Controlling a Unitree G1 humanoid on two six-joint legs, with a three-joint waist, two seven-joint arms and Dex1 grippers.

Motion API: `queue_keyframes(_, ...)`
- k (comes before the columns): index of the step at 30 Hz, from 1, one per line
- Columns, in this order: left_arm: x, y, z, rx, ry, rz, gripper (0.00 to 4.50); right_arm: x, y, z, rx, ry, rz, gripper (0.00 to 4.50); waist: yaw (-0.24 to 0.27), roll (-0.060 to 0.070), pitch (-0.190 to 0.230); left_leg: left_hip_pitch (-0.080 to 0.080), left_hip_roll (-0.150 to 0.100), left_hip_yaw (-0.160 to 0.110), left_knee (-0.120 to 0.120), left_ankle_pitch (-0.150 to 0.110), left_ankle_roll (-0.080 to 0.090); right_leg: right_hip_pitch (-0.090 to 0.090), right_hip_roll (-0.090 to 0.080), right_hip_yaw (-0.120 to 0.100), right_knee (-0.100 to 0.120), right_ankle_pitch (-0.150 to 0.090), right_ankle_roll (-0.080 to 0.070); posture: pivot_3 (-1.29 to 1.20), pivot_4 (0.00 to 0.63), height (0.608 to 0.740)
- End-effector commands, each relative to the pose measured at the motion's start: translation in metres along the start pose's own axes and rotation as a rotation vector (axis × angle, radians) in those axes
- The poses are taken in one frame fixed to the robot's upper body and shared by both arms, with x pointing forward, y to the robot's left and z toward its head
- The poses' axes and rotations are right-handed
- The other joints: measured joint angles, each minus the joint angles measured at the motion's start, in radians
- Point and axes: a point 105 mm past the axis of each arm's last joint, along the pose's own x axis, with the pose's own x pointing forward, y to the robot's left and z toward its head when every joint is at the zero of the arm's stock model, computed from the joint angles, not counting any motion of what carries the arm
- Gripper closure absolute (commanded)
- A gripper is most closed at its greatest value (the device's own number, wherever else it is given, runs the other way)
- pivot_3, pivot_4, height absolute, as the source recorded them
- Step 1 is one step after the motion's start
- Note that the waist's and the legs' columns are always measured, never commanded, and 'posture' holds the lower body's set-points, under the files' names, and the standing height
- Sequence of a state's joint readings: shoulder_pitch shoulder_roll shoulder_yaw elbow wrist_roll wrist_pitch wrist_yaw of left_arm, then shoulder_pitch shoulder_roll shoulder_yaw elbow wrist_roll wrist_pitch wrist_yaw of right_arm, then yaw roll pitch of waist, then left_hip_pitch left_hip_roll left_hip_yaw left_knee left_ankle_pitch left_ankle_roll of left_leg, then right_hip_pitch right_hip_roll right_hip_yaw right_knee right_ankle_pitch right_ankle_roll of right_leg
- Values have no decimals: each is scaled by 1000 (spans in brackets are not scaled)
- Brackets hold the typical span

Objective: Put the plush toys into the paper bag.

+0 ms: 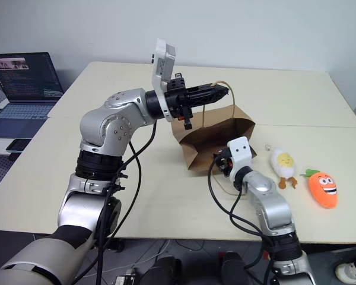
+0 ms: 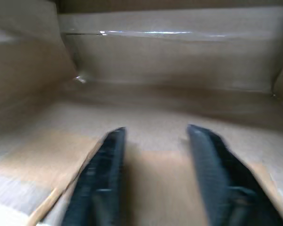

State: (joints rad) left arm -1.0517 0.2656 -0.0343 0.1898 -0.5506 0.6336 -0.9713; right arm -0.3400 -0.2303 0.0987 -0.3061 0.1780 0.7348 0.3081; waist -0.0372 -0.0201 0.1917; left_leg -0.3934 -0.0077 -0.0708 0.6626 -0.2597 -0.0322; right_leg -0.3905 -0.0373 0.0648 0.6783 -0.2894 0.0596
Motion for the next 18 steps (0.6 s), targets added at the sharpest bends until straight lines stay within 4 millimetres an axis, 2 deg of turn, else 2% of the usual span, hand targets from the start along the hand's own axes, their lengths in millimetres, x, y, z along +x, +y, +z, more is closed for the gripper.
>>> queue_keyframes(1,4,-10,7,21,-29,-37,4500,-22,7,36,-65,-70,94,1021,2,0,0,0,0,0,0,0,0,0,0,0,0,0,0,0,150,740)
queue_keyframes(4,6,-12,5,12,-31,-44,4500,-46,5,53,-92,-80,175,27,4,0,0,-1,0,-2,0,0,0,0,0,-1,-1,0,0,0,150,740)
queue_keyframes(8,7,-15,4,3,-37,-50,4500,-82,-10,68,-123,-77,251,27,6,0,0,-4,0,-4,0,0,0,0,0,-1,-3,0,0,0,150,740)
queue_keyframes(13,8,-18,4,-5,-51,-52,4500,-125,-43,76,-108,-64,243,27,9,0,0,-5,0,-4,0,0,0,1,0,-1,-5,0,0,0,150,740)
queue_keyframes(15,8,-19,4,-7,-52,-55,4500,-132,-62,74,-155,-29,154,27,9,0,0,-5,0,-4,0,0,0,1,0,-1,-5,0,0,0,150,740)
queue_keyframes(18,8,-22,2,-11,-50,-68,4500,-132,-90,53,-266,83,17,27,7,0,0,-5,-1,-3,0,0,0,1,0,0,-6,0,0,0,150,740)
